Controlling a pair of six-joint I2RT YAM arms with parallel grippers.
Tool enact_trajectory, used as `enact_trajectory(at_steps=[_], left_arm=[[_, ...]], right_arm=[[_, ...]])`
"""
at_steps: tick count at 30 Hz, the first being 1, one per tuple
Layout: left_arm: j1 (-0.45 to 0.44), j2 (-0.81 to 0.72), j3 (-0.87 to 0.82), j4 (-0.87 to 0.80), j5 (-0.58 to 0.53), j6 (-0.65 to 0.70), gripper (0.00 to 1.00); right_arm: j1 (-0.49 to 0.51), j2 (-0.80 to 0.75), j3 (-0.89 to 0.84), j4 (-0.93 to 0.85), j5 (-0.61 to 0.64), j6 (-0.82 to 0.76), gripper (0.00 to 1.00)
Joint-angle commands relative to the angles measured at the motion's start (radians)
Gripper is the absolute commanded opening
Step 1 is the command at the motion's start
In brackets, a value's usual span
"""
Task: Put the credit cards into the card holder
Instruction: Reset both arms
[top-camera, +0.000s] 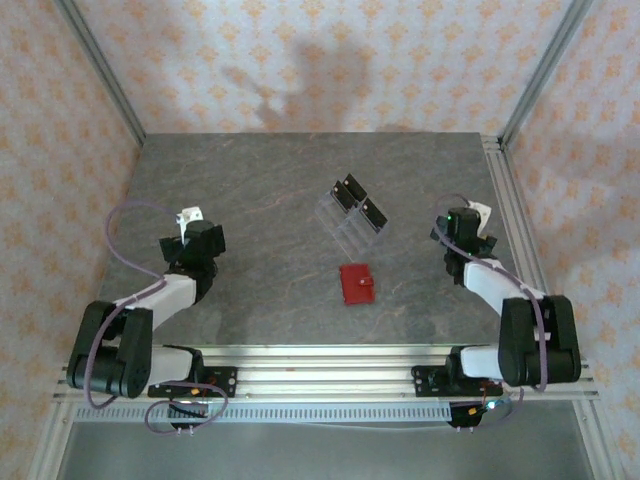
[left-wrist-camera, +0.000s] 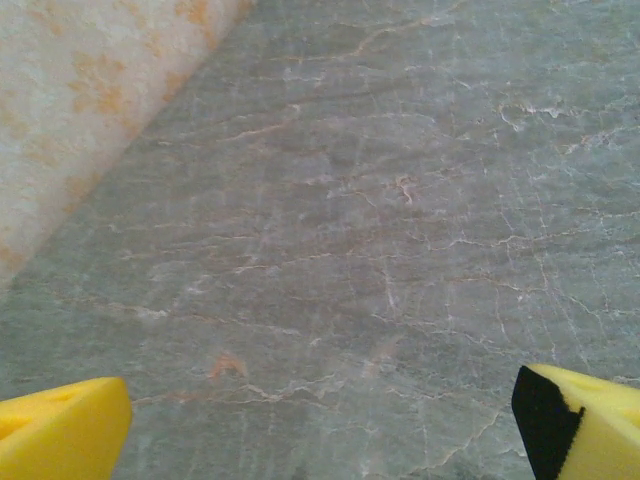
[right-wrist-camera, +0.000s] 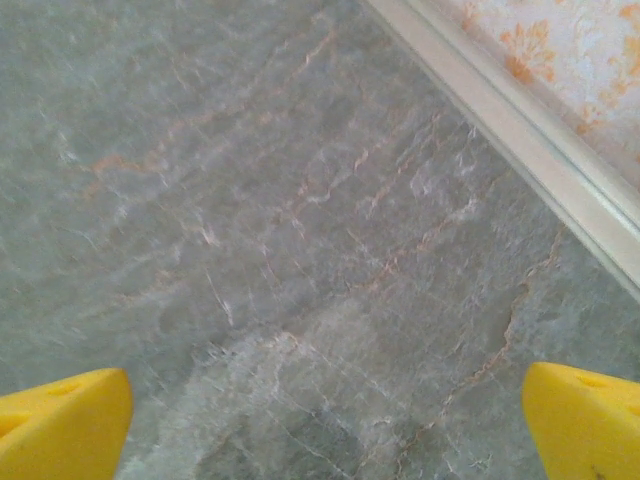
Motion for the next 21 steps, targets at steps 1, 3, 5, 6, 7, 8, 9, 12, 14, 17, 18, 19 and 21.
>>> enact_trajectory(at_steps=[1, 3, 5, 6, 7, 8, 9, 12, 14, 17, 18, 19, 21], left_arm=[[0.028, 0.033, 0.009, 0.185, 0.09, 0.017, 1.0], [0.037, 0.082, -0.011, 0.279, 0.151, 0.015, 1.0], [0.037, 0.141, -0.03, 0.366, 0.172, 0.024, 1.0], [0.037, 0.168, -0.035, 0.395, 0.184, 0.027, 1.0], [0.037, 0.181, -0.036, 0.412, 0.208, 0.042, 1.0], [0.037, 0.179, -0.029, 0.391, 0.227, 0.049, 1.0], [0.037, 0.182, -0.028, 0.397, 0.229, 0.052, 1.0], [0.034, 0.182, -0.021, 0.384, 0.227, 0.054, 1.0], [0.032, 0.184, -0.019, 0.381, 0.225, 0.057, 1.0], [0.03, 0.183, -0.019, 0.381, 0.225, 0.057, 1.0], [0.03, 0.184, -0.018, 0.38, 0.223, 0.057, 1.0], [0.03, 0.184, -0.019, 0.381, 0.223, 0.057, 1.0], [0.03, 0.184, -0.017, 0.379, 0.225, 0.059, 1.0]], right_arm=[[-0.009, 0.022, -0.05, 0.242, -0.011, -0.084, 1.0], [-0.01, 0.046, -0.121, 0.482, -0.058, -0.117, 1.0], [-0.026, 0.091, -0.167, 0.617, -0.118, -0.093, 1.0], [-0.027, 0.143, -0.195, 0.704, -0.137, -0.098, 1.0], [-0.027, 0.218, -0.235, 0.859, -0.146, -0.107, 1.0], [-0.026, 0.261, -0.256, 0.979, -0.154, -0.11, 0.99], [-0.026, 0.221, -0.234, 0.877, -0.174, -0.113, 0.99], [-0.03, 0.227, -0.136, 0.692, -0.192, -0.119, 0.99], [-0.03, 0.206, -0.134, 0.65, -0.191, -0.118, 0.99], [-0.03, 0.213, -0.157, 0.717, -0.18, -0.12, 0.99], [-0.03, 0.206, -0.159, 0.703, -0.165, -0.113, 0.99], [-0.03, 0.211, -0.159, 0.714, -0.163, -0.112, 0.99], [-0.029, 0.208, -0.158, 0.707, -0.17, -0.114, 0.99]])
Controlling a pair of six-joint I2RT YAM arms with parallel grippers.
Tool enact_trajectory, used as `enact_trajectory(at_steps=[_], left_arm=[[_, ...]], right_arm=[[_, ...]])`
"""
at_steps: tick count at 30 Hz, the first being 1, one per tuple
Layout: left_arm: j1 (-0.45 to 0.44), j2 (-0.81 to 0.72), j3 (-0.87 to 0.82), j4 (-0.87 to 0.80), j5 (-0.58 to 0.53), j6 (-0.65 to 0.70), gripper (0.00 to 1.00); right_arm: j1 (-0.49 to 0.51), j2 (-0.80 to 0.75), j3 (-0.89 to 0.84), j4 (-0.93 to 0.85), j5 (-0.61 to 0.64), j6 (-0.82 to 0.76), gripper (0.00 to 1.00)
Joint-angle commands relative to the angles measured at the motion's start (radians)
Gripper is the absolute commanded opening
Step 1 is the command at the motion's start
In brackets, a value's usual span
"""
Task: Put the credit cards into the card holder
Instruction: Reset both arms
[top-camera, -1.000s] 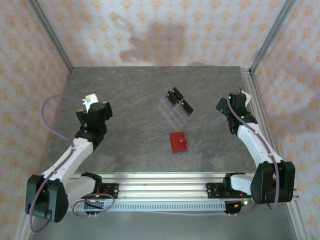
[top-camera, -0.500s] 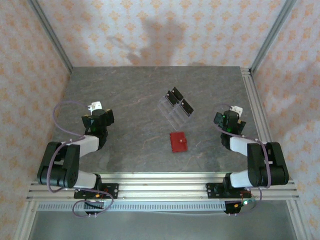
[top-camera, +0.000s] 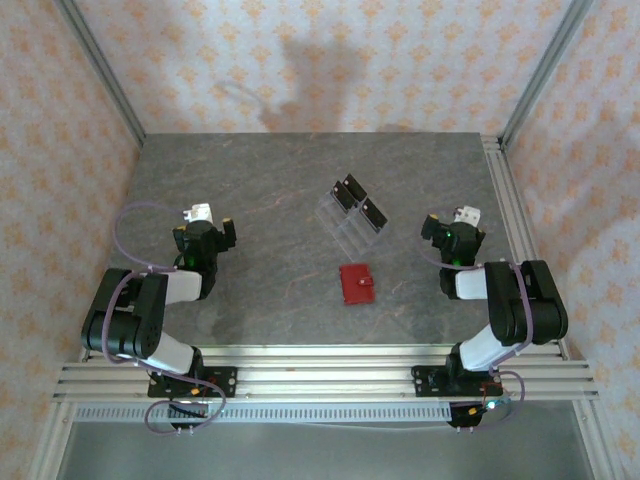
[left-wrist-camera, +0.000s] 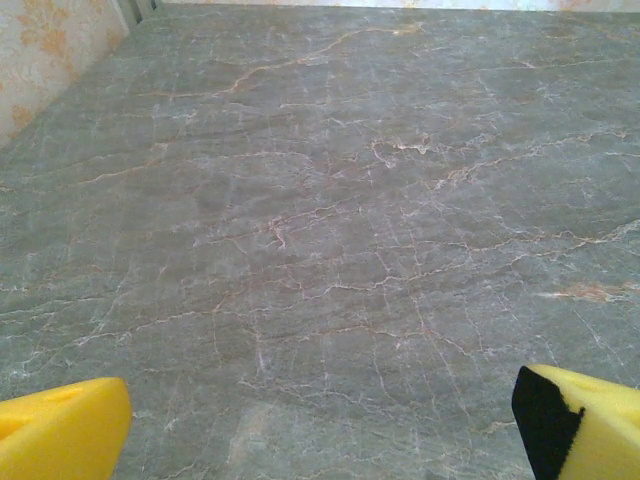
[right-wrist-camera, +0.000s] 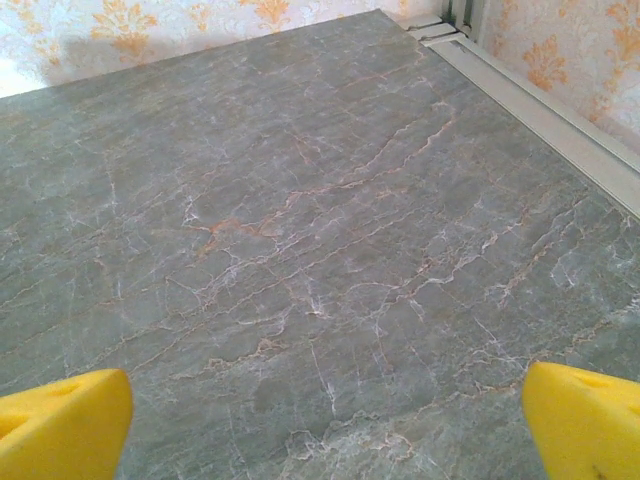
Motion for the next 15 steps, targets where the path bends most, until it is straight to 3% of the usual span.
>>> enact_trajectory(at_steps=[1, 15], left_arm=[[-0.003, -0.003, 0.005, 0.037, -0.001, 0.018, 1.0], [-0.008, -0.001, 0.007, 0.036, -0.01, 0.025, 1.0]], right_arm=[[-0.005, -0.007, -0.005, 0.04, 0.003, -0.007, 0.99], [-0.006, -0.008, -0.003, 0.036, -0.008, -0.013, 0.99]])
